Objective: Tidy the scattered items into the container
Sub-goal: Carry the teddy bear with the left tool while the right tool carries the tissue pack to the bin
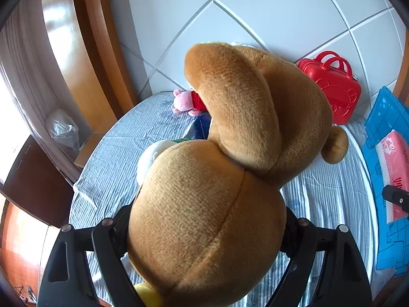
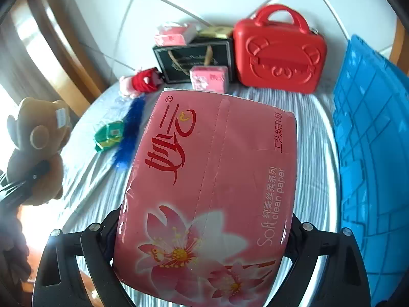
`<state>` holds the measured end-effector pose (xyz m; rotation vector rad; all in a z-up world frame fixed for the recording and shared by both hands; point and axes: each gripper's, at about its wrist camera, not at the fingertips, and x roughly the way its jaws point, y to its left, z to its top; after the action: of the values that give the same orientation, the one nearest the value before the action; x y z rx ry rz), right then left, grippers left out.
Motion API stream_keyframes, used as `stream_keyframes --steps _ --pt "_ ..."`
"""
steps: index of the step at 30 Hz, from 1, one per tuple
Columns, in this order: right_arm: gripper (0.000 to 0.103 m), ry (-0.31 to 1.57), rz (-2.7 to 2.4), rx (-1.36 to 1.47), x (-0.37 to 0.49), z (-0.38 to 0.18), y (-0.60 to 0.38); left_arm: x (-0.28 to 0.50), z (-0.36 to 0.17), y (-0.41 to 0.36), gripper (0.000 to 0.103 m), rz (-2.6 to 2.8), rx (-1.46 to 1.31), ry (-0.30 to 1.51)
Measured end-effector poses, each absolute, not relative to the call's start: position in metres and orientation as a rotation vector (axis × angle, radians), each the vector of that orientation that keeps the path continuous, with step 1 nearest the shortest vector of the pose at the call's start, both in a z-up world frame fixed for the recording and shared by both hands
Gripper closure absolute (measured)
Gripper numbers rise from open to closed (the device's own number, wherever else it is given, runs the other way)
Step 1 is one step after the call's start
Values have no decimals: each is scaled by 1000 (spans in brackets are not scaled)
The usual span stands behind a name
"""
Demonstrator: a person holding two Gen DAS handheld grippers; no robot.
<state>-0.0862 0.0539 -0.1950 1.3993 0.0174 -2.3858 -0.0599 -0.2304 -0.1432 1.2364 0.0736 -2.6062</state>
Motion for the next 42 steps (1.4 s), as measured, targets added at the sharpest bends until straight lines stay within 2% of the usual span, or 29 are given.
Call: stream_keyframes --steps 10,42 --pt "9 52 -2353 1232 -52 -134 51 -48 -103 -214 18 -2622 1142 81" --pt "9 25 -2266 1027 -23 -67 86 -17 -54 -163 18 -2601 1018 88"
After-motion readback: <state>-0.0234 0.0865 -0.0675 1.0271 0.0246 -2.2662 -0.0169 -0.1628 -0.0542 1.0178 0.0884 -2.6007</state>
